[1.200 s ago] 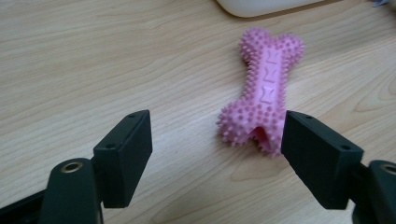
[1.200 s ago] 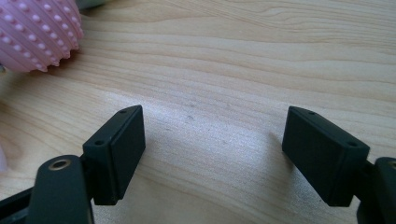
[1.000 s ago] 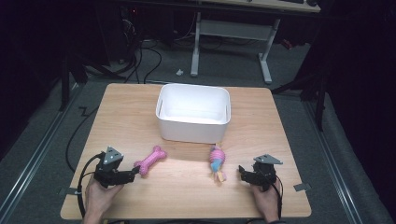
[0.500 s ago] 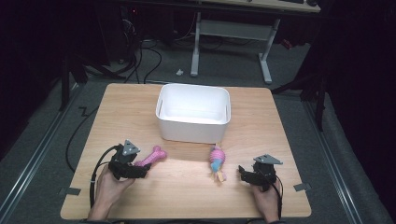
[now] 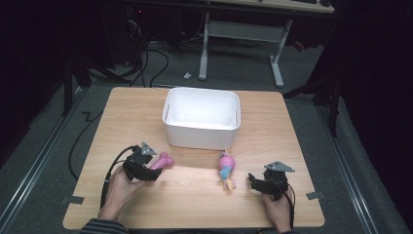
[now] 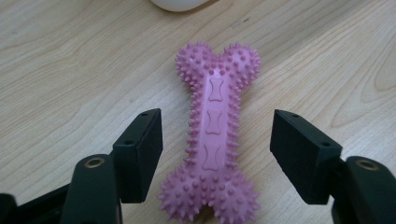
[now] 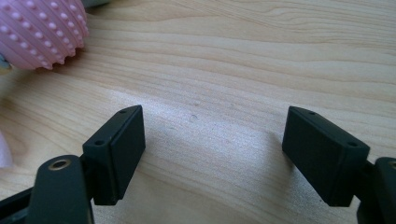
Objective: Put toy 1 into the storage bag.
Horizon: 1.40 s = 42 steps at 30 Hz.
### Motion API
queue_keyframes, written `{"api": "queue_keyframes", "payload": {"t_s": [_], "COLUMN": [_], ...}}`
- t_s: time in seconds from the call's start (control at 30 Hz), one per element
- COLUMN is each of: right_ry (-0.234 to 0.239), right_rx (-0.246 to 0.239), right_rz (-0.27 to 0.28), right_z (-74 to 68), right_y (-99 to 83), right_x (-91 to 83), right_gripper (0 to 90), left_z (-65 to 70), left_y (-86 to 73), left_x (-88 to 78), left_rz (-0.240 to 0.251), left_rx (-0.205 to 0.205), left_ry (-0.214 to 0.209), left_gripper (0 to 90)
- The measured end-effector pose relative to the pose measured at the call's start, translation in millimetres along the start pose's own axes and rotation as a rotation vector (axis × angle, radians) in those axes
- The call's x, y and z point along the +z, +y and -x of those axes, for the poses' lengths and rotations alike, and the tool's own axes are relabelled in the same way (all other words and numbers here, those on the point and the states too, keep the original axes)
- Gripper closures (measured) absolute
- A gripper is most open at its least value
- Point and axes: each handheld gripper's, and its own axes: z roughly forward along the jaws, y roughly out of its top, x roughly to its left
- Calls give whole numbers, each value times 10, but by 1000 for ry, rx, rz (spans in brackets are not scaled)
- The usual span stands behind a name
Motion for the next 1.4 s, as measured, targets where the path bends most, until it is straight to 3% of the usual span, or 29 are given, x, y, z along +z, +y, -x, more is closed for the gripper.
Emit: {"api": "queue_keyframes", "payload": {"t_s": [0.37,0.63,0.9,1.4], "right_ry": [1,2,4,4], "right_rx": [-1,-2,-4,-7], "right_rz": [0,0,0,1], "right_z": [-1,-2,-2,-2], "right_y": [-1,-1,-1,-2], "right_x": [-1,-1,-1,-1], "right_gripper": [213,213,213,213], "left_z": [-10,-51,-65,-29], "left_y": [82,88,88,85], "left_x": [185,275,308,344], "left_rz": [-73,-82,-87,-98], "left_rx": [14,-4,-16,27], "left_ry": [10,-9,-21,-20], "left_gripper": [370,367,467,572]}}
